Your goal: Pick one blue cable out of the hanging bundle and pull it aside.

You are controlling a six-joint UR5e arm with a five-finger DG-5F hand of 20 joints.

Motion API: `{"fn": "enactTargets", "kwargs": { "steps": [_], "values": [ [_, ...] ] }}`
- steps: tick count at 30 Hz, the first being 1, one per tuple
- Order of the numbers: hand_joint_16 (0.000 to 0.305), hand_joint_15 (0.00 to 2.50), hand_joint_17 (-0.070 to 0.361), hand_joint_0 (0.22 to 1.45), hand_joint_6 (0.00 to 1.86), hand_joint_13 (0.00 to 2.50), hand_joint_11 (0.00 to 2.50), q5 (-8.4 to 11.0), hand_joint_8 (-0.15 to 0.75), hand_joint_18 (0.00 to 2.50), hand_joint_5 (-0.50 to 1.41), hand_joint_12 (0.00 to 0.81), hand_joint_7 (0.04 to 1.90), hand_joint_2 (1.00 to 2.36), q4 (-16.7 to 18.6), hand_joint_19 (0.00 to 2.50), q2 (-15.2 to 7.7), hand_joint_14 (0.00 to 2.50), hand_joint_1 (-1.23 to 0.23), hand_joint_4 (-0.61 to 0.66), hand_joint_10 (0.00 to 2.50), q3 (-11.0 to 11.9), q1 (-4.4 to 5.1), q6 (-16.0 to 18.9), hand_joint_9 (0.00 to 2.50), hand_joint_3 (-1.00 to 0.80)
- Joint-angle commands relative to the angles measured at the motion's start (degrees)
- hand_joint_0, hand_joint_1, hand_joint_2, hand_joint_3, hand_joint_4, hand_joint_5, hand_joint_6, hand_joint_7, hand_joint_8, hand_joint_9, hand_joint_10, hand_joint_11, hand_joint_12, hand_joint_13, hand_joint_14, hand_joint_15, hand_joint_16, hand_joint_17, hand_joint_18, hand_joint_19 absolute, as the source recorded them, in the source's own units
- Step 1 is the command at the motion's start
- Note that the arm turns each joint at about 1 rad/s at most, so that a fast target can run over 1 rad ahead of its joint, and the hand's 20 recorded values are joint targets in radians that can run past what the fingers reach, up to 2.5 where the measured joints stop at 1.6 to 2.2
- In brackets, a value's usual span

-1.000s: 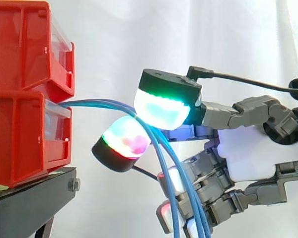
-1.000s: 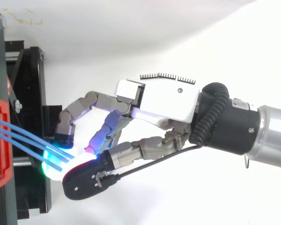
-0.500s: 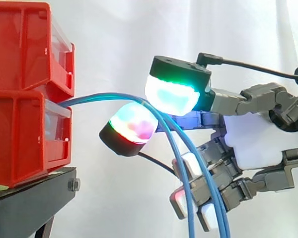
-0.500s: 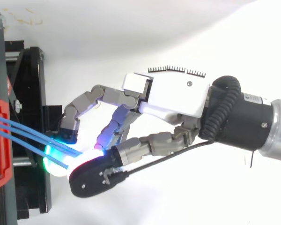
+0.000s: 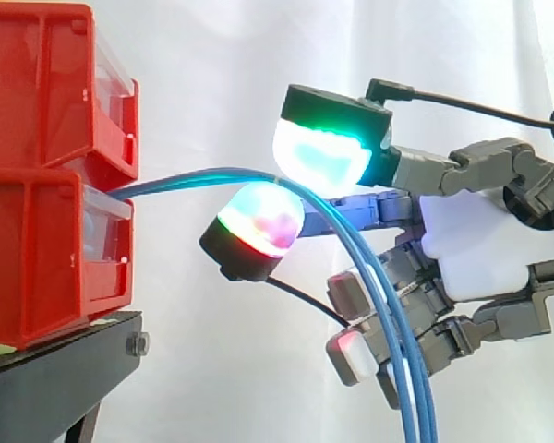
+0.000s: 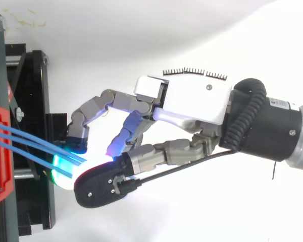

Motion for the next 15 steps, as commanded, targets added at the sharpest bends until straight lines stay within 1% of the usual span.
{"fn": "enactTargets", "kwargs": {
  "steps": [1,3,4,5,6,7,8,9,10,11,12,13,14,15],
  "values": [
    [0.041,0.75,0.093,0.58,0.89,1.02,0.83,0.0,0.224,0.88,-0.14,0.345,0.81,1.0,0.07,0.79,0.03,0.02,-0.67,-0.16,0.02,0.01,0.01,0.0,1.23,-0.47],
    [0.039,0.75,0.088,0.64,0.9,1.01,0.84,0.0,0.221,0.9,-0.16,0.335,0.78,1.0,-0.01,0.77,0.03,0.03,-0.77,-0.18,0.02,0.01,0.01,0.0,1.2,-0.46],
    [0.039,0.74,0.088,0.65,0.9,1.01,0.84,0.0,0.225,0.9,-0.16,0.334,0.77,1.0,0.07,0.77,0.03,0.02,-0.78,-0.19,0.02,0.01,0.01,0.0,1.2,-0.46],
    [0.039,0.74,0.087,0.69,0.91,1.01,0.84,0.0,0.229,0.9,-0.16,0.329,0.78,1.0,-0.01,0.76,0.03,0.02,-0.82,-0.25,0.02,0.01,-0.08,0.0,1.2,-0.47],
    [0.037,0.73,0.084,0.76,0.93,1.03,0.83,0.0,0.221,0.93,-0.17,0.32,0.84,1.0,-0.01,0.74,0.03,0.02,-0.85,-0.36,0.02,0.01,-0.08,0.09,1.2,-0.5],
    [0.037,0.73,0.083,0.77,0.93,1.03,0.83,-0.09,0.223,0.94,-0.17,0.317,0.85,1.0,-0.01,0.74,0.03,0.02,-0.86,-0.38,0.02,-0.07,-0.17,0.09,1.2,-0.5],
    [0.036,0.73,0.082,0.78,0.94,1.03,0.82,-0.09,0.216,0.94,-0.17,0.313,0.86,1.0,-0.01,0.73,0.03,0.02,-0.86,-0.42,0.02,0.01,-0.26,0.09,1.2,-0.5],
    [0.035,0.72,0.078,0.79,0.94,1.03,0.82,-0.18,0.203,0.95,-0.17,0.301,0.79,1.0,-0.01,0.71,0.03,0.02,-0.85,-0.46,0.02,0.01,-0.26,0.0,1.21,-0.5],
    [0.034,0.72,0.077,0.77,0.94,1.03,0.82,-0.44,0.196,0.95,-0.18,0.292,0.78,1.0,-0.01,0.69,0.03,0.02,-0.86,-0.46,0.02,-0.07,-0.35,0.09,1.21,-0.5],
    [0.033,0.71,0.074,0.75,0.94,1.02,0.82,-0.53,0.189,0.95,-0.18,0.282,0.73,1.0,-0.01,0.68,0.03,0.02,-0.87,-0.43,0.02,0.01,-0.35,0.0,1.21,-0.5],
    [0.031,0.72,0.069,0.7,0.92,1.01,0.81,-0.62,0.177,0.93,-0.17,0.275,0.71,1.0,-0.01,0.68,0.03,0.02,-0.9,-0.37,0.02,-0.07,-0.43,0.0,1.2,-0.5],
    [0.03,0.72,0.068,0.68,0.92,1.01,0.81,-0.7,0.178,0.91,-0.17,0.277,0.71,1.0,-0.01,0.69,0.03,0.02,-0.91,-0.35,0.02,0.01,-0.52,0.0,1.2,-0.5],
    [0.031,0.72,0.069,0.58,0.92,0.99,0.8,-0.79,0.176,0.88,-0.18,0.28,0.71,1.0,-0.01,0.67,0.03,0.02,-0.94,-0.33,0.02,0.01,-0.61,-0.09,1.17,-0.5],
    [0.035,0.71,0.078,0.49,0.92,0.99,0.79,-0.79,0.191,0.87,-0.18,0.305,0.67,1.0,-0.01,0.65,0.03,0.02,-0.87,-0.3,0.02,-0.07,-0.7,-0.09,1.16,-0.5]
  ]
}}
